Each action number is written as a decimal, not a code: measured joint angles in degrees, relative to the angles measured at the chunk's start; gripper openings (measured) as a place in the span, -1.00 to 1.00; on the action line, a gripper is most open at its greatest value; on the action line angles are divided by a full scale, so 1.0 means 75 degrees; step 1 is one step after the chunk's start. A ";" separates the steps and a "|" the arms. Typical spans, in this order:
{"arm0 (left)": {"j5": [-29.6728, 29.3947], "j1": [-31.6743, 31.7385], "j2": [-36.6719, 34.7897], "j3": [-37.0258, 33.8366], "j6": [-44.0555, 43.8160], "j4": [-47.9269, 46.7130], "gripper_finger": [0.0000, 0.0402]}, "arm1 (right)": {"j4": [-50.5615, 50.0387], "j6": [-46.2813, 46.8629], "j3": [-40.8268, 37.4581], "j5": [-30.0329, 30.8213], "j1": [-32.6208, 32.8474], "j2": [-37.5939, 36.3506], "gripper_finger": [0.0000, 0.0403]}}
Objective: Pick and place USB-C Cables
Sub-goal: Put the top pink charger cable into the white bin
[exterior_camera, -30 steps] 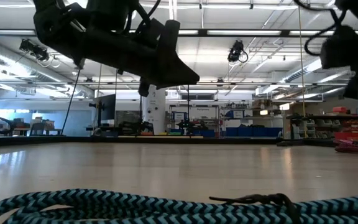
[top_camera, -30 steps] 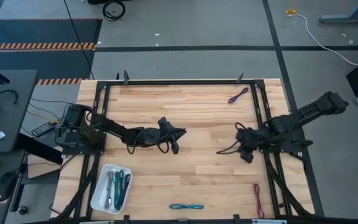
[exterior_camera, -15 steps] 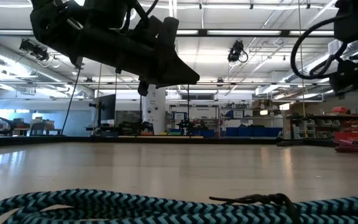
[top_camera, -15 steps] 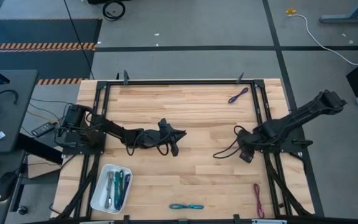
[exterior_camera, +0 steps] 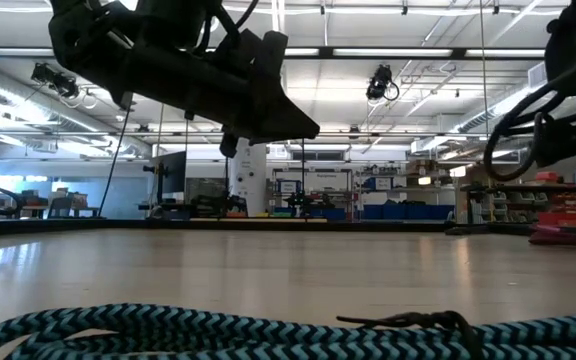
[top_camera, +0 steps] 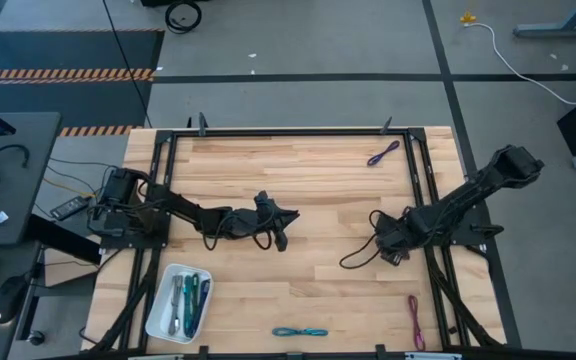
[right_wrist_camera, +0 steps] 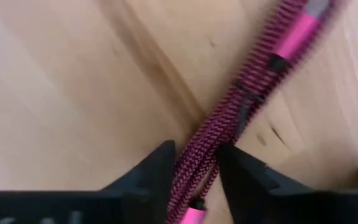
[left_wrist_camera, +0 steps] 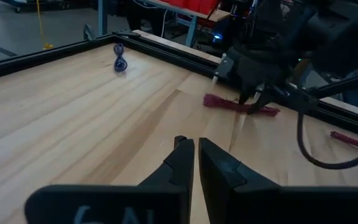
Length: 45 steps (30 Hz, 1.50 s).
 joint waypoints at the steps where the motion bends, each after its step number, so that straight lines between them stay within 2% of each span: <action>1: -0.0002 -0.0019 0.0000 0.0003 0.0000 -0.0017 -0.86 | 0.0033 -0.0040 0.0000 0.0017 0.0075 0.0011 -0.44; 5: -0.0002 -0.0077 0.0000 0.0003 0.0002 -0.0070 -0.86 | 0.0179 -0.0339 -0.0077 0.0339 0.0446 -0.0246 -0.86; 6: -0.0002 -0.0096 0.0000 0.0003 0.0005 -0.0084 -0.85 | 0.0370 -0.0479 -0.0093 0.0533 0.0550 -0.0394 -0.90; 11: 0.0001 -0.0181 0.0000 0.0007 0.0093 -0.0111 -0.85 | 0.2705 -0.1936 -0.0137 0.2225 0.0946 -0.1033 -0.92; 16: 0.0535 -0.0314 0.0002 0.0009 0.0989 0.0017 -0.84 | 0.6396 -0.4786 -0.0118 0.4180 0.0987 -0.1013 -0.95; 18: 0.0578 -0.0384 0.0003 0.0010 0.1378 0.0203 -0.78 | 0.7849 -0.5968 -0.0117 0.4599 0.0859 -0.0870 -0.95; 20: 0.0595 -0.0426 0.0003 0.0012 0.1598 0.0377 -0.68 | 0.9270 -0.6957 -0.0106 0.4536 0.0658 -0.0619 -0.95; 23: 0.0794 -0.0424 0.0006 0.0012 0.1687 0.0598 -0.46 | 1.1103 -0.8141 -0.0102 0.3883 0.0366 -0.0108 -0.95; 26: 0.1352 -0.0377 0.0003 0.0012 0.1689 0.0762 -0.18 | 1.2440 -0.8824 -0.0105 0.3367 0.0087 0.0453 -0.95; 30: 0.1958 -0.0330 0.0006 0.0009 0.1813 0.1158 0.19 | 1.3344 -0.8974 -0.0105 0.2858 -0.0273 0.1096 -0.95; 34: 0.2032 -0.0328 0.0006 0.0009 0.2259 0.1897 0.44 | 1.3955 -0.8942 -0.0105 0.2462 -0.0470 0.1602 -0.95; 39: 0.2033 -0.0299 0.0003 0.0013 0.2608 0.2524 0.51 | 1.4403 -0.8927 -0.0102 0.2361 -0.0547 0.1969 -0.95; 45: 0.2132 -0.0194 0.0003 0.0312 0.2667 0.2341 0.32 | 1.4538 -0.8776 -0.0096 0.2310 -0.0544 0.2181 -0.95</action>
